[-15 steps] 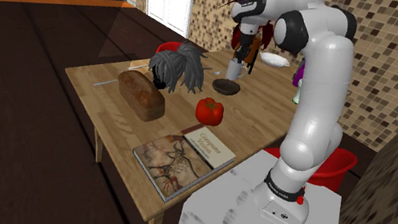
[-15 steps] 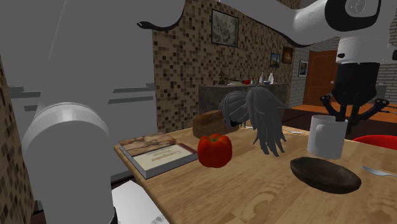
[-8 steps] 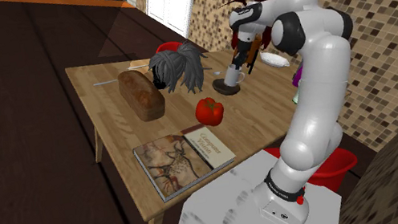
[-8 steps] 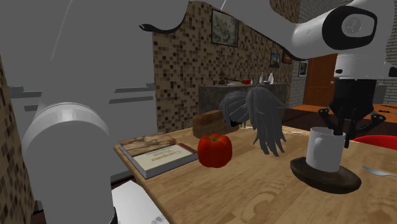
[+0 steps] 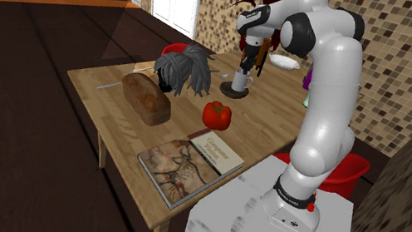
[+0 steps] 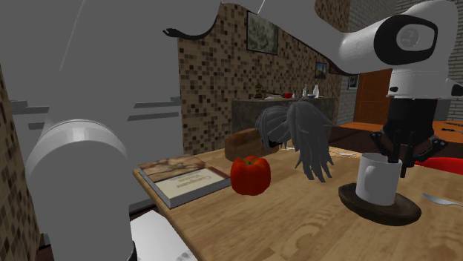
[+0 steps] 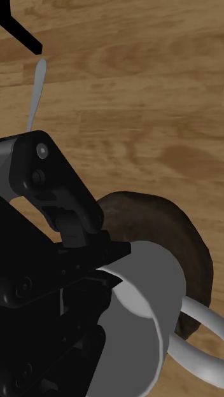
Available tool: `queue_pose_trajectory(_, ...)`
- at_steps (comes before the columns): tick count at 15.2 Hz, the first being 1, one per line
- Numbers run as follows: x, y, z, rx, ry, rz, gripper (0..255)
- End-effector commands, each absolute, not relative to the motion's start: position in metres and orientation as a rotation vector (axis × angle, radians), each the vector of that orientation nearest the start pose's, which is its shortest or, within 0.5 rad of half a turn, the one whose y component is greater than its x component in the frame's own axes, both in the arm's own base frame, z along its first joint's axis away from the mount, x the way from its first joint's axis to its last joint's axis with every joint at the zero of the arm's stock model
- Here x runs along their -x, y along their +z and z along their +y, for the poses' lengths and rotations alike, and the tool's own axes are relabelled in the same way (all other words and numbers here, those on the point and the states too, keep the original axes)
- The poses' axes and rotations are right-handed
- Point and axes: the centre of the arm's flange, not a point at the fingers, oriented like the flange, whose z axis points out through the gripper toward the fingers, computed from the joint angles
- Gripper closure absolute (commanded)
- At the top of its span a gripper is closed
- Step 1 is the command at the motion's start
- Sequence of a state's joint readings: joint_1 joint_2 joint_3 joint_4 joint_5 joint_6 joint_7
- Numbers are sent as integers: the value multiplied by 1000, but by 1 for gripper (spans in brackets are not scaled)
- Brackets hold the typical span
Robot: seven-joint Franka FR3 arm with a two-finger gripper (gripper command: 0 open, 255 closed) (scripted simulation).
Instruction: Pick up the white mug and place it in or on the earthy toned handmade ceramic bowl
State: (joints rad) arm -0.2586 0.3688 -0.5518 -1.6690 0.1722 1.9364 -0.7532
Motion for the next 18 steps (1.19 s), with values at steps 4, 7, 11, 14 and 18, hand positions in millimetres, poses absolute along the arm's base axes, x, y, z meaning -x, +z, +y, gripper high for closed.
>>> queue_pose_trajectory(4, -478, 413, -434, 3129, 83, 151, 0)
queue_pose_trajectory(7, -478, 413, -434, 3129, 83, 151, 0)
queue_pose_trajectory(11, -480, 463, -434, 3129, 83, 151, 0)
queue_pose_trajectory(14, -480, 463, -434, 3129, 83, 151, 0)
queue_pose_trajectory(18, -480, 463, -434, 3129, 83, 151, 0)
